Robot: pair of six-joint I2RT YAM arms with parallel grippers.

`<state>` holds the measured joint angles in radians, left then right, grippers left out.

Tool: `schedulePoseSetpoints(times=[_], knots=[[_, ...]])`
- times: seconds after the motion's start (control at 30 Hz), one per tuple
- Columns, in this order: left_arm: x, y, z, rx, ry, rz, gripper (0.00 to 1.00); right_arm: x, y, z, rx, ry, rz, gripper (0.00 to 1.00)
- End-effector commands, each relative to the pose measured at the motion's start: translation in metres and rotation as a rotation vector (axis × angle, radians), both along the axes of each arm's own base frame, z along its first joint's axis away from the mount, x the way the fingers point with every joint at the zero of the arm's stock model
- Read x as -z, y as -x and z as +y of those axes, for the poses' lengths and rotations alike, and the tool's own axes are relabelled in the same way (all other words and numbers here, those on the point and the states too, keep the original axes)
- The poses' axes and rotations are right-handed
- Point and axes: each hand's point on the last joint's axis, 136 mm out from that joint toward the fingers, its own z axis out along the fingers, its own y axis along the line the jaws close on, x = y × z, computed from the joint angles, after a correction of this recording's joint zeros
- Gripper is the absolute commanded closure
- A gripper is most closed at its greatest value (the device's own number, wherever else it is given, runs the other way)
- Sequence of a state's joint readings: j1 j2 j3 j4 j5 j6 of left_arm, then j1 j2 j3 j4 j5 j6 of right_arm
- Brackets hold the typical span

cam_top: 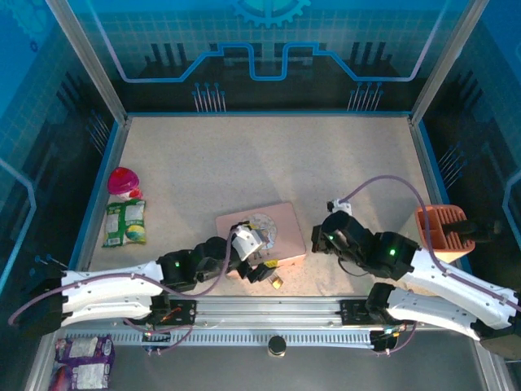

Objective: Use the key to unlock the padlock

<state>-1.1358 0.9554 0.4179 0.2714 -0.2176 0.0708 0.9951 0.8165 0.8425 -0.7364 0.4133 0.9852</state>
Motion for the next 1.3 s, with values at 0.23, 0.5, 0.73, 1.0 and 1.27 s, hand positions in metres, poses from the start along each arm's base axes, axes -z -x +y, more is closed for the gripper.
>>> schedulePoseSetpoints(times=[0.23, 0.5, 0.73, 1.0, 1.27], knots=[[-0.065, -0.013, -0.039, 0.227, 0.174, -0.316, 0.19, -0.079, -0.013, 0.048, -0.190, -0.126, -0.175, 1.00], [-0.069, -0.031, -0.047, 0.227, 0.210, -0.325, 0.49, -0.092, -0.011, 0.065, -0.239, -0.204, -0.180, 1.00], [-0.071, -0.036, -0.048, 0.219, 0.212, -0.325, 0.77, -0.091, -0.010, 0.072, -0.247, -0.240, -0.170, 1.00], [-0.070, -0.039, -0.042, 0.199, 0.223, -0.326, 0.80, -0.083, -0.012, 0.074, -0.244, -0.233, -0.156, 1.00], [-0.074, -0.035, -0.039, 0.209, 0.246, -0.330, 0.78, -0.079, -0.013, 0.074, -0.234, -0.229, -0.152, 1.00]])
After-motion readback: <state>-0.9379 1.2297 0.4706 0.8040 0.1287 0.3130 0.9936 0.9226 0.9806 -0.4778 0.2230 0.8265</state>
